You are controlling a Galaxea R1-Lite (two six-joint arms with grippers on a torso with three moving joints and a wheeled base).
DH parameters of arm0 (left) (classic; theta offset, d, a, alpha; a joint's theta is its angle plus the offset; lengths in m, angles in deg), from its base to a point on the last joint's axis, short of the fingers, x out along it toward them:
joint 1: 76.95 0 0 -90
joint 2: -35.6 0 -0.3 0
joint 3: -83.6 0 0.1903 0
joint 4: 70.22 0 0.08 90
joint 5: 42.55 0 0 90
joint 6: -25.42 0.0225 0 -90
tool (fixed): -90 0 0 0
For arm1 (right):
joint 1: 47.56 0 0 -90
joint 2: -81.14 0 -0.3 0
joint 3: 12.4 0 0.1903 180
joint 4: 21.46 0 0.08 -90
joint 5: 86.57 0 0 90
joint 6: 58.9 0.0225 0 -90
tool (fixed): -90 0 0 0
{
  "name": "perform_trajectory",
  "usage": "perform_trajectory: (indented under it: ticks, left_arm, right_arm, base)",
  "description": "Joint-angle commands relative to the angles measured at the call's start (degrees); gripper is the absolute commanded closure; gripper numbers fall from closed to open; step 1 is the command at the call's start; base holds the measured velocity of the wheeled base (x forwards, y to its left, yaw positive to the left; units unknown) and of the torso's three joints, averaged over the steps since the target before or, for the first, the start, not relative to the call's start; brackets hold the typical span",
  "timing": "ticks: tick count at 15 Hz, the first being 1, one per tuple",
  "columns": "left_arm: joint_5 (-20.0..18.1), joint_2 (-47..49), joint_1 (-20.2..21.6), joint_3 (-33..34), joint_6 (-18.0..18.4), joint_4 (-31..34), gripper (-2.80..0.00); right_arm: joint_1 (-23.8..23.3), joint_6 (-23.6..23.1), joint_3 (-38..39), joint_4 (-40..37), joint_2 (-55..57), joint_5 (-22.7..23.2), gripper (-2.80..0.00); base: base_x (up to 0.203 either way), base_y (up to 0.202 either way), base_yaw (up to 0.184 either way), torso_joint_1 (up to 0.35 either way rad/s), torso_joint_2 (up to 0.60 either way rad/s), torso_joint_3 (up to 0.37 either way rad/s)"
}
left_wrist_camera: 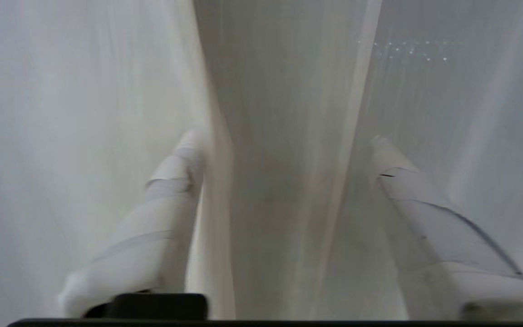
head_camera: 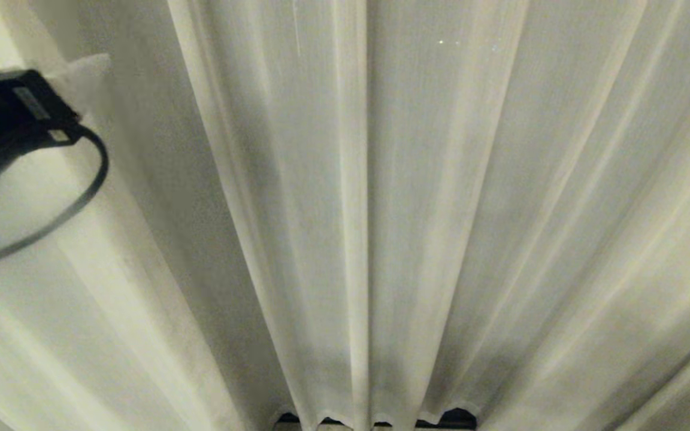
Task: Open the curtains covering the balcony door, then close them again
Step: Close the inner curtains on both sides
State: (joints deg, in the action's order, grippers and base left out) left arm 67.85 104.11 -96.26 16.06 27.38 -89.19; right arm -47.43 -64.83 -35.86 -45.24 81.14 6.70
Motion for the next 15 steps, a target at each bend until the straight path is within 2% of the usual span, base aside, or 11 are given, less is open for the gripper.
perform_trajectory:
  ticks: [1,2,4,6,7,9,10,12,15]
  left_arm:
    - [0.01,-17.53,-0.08,6.66,1.99,3.28,-2.80]
    - [-0.13,-24.36,-0.09,9.00,2.89,7.04,0.00]
    - [-0.46,-37.00,-0.05,11.95,4.05,18.26,0.00]
    - [-0.69,-45.53,0.00,14.06,4.97,30.99,0.00]
    - [-0.61,-47.60,0.10,15.34,5.29,34.31,0.00]
    - [-0.53,-48.05,0.25,17.30,5.27,35.37,0.00]
    - [-0.69,-48.69,1.65,17.63,5.16,36.31,0.00]
    - [-2.16,-51.15,9.29,21.02,2.88,38.53,0.00]
    - [-10.25,-53.21,19.86,30.27,0.06,39.39,0.00]
  right_arm:
    - [0.04,-0.04,0.01,-0.02,0.09,0.07,0.00]
    - [-0.05,-0.04,0.01,-0.02,0.09,0.04,0.00]
    - [0.04,-0.04,0.01,-0.02,0.09,0.00,0.00]
    - [0.04,-0.04,0.01,-0.02,0.09,0.07,0.00]
    - [0.03,-0.04,0.01,-0.02,0.09,0.07,0.00]
    - [0.04,-0.04,0.01,-0.02,0.09,0.00,0.00]
    - [0.01,-0.04,0.01,-0.02,0.09,0.03,0.00]
    - [0.04,-0.04,0.01,-0.02,0.09,0.07,0.00]
    - [0.02,-0.04,0.01,-0.02,0.09,0.01,0.00]
  base:
    - [0.000,0.000,0.000,0.000,0.00,0.000]
    - [0.000,0.000,0.000,0.000,0.00,0.000]
    - [0.000,0.000,0.000,0.000,0.00,0.000]
    - [0.000,0.000,0.000,0.000,0.00,0.000]
    - [0.000,0.000,0.000,0.000,0.00,0.000]
    - [0.000,0.000,0.000,0.000,0.00,0.000]
    - [0.000,0.000,0.000,0.000,0.00,0.000]
    - [0.000,0.000,0.000,0.000,0.00,0.000]
    - [0.000,0.000,0.000,0.000,0.00,0.000]
